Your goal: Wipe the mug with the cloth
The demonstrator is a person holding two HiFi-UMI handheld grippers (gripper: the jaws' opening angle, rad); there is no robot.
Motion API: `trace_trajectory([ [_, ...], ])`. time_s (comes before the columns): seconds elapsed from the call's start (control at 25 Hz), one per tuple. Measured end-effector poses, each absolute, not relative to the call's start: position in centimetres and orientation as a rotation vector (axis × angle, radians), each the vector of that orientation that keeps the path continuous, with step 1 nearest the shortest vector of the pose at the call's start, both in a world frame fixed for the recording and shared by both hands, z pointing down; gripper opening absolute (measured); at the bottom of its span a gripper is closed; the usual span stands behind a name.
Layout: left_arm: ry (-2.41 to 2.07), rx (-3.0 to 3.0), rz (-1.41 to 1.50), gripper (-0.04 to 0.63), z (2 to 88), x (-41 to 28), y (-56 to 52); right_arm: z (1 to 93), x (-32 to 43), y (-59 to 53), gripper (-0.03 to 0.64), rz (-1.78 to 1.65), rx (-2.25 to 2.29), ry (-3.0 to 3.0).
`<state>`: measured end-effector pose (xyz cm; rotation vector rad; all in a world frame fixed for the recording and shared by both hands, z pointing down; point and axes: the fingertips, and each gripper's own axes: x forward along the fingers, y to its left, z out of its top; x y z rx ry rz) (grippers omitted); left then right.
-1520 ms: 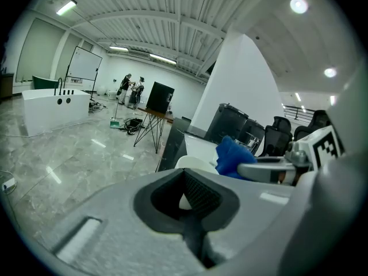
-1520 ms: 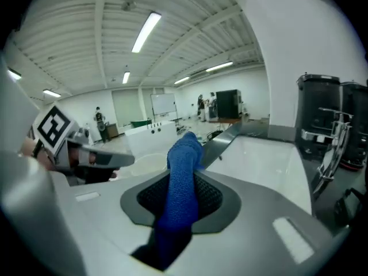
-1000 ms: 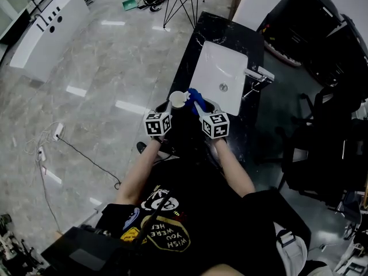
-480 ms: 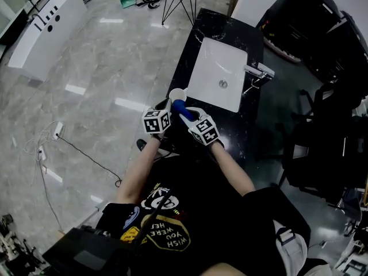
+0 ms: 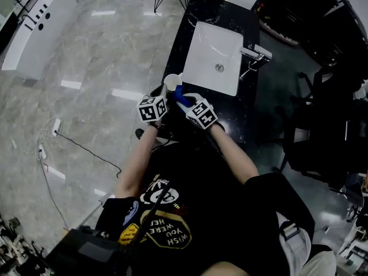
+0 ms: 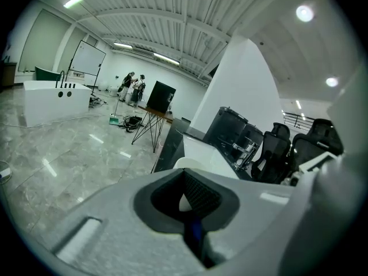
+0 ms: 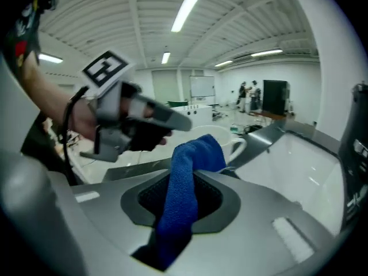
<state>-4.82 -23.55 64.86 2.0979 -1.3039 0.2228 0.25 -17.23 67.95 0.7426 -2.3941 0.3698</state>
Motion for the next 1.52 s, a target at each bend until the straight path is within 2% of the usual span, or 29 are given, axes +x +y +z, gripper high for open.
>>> trace_trajectory([
  [0.12, -1.305, 2.113, 0.251, 0.002, 64.9, -4.9, -23.5, 68.8, 1.0, -16.0, 0.089, 0.374, 0.723, -2.406],
  [0.28, -1.322, 2.111, 0.275, 0.002, 65.0, -5.7, -24.1, 65.7, 7.0, -22.9, 0.087, 0.512, 1.134, -2.399],
  [0.36, -1.328, 2.107, 0.3, 0.002, 65.4, -5.9, -24.5, 64.7, 7.5, -25.4, 0.087, 0.516, 1.202, -2.387],
  [0.6, -1.312, 2.078, 0.299, 0.002, 66.3, -5.8, -24.5, 68.8, 1.9, -18.9, 0.089, 0.41, 0.748, -2.344],
  [0.72, -1.314, 2.069, 0.295, 0.002, 66.3, -5.9, -24.6, 70.6, 1.5, -15.3, 0.089, 0.357, 0.562, -2.343],
  [0.92, -1.309, 2.075, 0.297, 0.002, 66.2, -6.0, -24.9, 66.2, 7.2, -23.9, 0.088, 0.485, 1.094, -2.358],
  [1.0, -1.313, 2.064, 0.292, 0.002, 66.5, -6.2, -25.1, 65.1, 7.4, -26.0, 0.089, 0.486, 1.159, -2.352],
  [1.24, -1.298, 2.058, 0.278, 0.002, 67.0, -6.1, -25.2, 69.4, 1.3, -16.9, 0.087, 0.281, 0.541, -2.317],
  [1.32, -1.281, 2.065, 0.259, 0.002, 66.8, -6.1, -25.3, 70.2, 1.3, -14.9, 0.087, 0.266, 0.482, -2.318],
  [1.52, -1.267, 2.082, 0.256, 0.002, 66.3, -6.1, -25.2, 67.5, 7.4, -22.3, 0.087, 0.488, 1.021, -2.318],
])
